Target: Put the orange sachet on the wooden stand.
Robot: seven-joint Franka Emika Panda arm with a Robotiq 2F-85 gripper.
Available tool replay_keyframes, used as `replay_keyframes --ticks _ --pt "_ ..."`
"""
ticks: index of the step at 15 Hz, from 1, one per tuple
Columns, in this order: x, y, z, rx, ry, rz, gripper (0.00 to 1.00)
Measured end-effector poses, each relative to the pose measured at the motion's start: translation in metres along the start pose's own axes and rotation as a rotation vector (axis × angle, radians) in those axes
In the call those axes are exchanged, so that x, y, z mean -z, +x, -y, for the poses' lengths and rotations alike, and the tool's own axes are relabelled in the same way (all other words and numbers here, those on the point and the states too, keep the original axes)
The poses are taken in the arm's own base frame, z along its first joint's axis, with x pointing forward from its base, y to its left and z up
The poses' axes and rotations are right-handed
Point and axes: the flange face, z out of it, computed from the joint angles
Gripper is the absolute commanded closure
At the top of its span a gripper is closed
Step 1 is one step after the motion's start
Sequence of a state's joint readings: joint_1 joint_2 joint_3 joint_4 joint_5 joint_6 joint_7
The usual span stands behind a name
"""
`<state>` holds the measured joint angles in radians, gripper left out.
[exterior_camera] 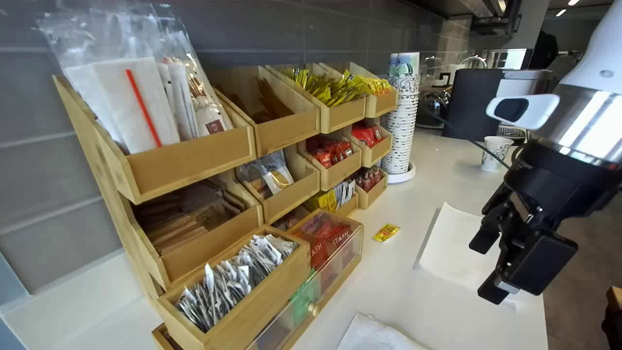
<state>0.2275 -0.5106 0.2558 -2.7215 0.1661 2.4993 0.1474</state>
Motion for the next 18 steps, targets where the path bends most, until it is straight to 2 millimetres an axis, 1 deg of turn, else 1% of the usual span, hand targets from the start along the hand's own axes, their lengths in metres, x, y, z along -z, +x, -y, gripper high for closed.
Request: replay_keyframes --ticks 7,9,10,13,16,18 --pt "0.000 0.000 0.000 0.000 0.000 0.000 0.00" --pt "0.001 0.002 -0.007 -0.006 -0.002 -0.004 0.00" --pt "0.002 0.004 -0.015 -0.004 -0.009 -0.008 0.00" --pt "0.006 0.012 -0.050 0.054 -0.038 -0.019 0.00" --pt "0.010 0.018 -0.082 0.193 -0.025 -0.023 0.00" --pt "0.009 0.022 -0.100 0.294 -0.008 -0.018 0.00"
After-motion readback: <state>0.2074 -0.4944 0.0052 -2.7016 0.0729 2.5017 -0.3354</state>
